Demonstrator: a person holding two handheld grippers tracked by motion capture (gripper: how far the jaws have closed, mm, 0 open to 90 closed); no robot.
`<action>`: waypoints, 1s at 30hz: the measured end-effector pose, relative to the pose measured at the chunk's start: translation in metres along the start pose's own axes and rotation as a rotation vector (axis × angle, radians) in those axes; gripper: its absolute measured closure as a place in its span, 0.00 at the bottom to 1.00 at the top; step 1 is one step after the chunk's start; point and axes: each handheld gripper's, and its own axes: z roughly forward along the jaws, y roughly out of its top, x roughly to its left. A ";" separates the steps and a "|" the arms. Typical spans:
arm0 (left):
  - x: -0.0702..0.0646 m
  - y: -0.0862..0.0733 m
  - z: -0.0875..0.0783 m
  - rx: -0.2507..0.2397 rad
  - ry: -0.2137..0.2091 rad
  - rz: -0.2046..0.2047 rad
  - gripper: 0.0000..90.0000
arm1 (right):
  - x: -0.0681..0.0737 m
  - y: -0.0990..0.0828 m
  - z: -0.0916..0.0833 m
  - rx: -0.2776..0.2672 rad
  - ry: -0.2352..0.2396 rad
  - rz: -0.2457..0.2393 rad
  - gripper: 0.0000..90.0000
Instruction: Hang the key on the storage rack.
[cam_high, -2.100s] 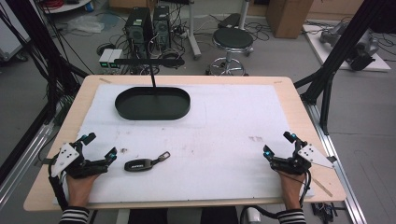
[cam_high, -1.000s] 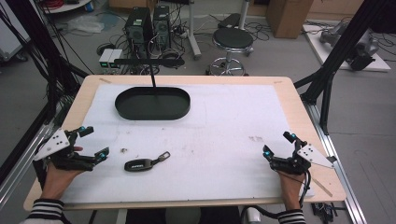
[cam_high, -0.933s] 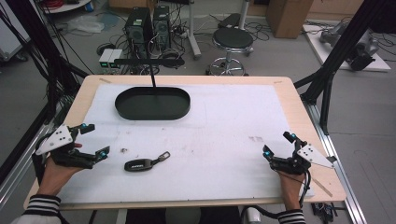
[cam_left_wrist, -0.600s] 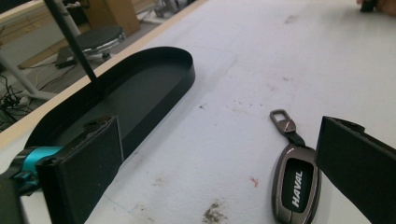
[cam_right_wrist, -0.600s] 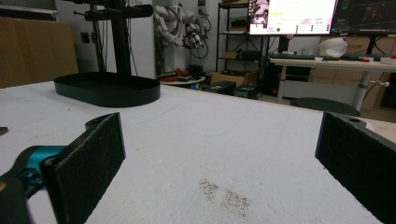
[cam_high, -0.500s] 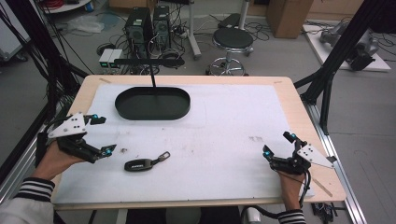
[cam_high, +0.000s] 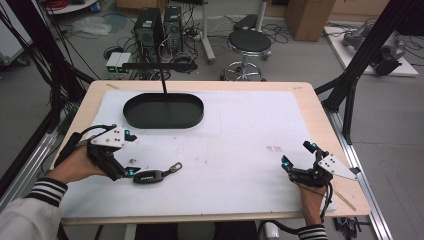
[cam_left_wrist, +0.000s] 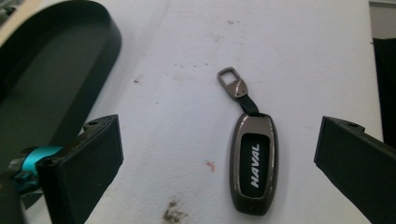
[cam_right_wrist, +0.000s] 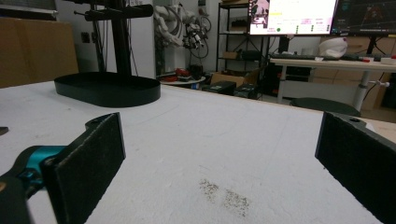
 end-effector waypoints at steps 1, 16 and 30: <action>0.000 0.001 0.003 0.016 -0.006 0.012 0.02 | 0.000 0.000 0.000 0.000 0.000 0.000 0.01; -0.010 0.011 0.039 0.181 -0.089 0.073 0.03 | 0.000 0.000 0.000 0.002 0.000 -0.006 0.01; -0.014 0.012 0.063 0.337 -0.104 0.080 0.11 | 0.000 0.000 0.000 0.005 0.001 -0.004 0.01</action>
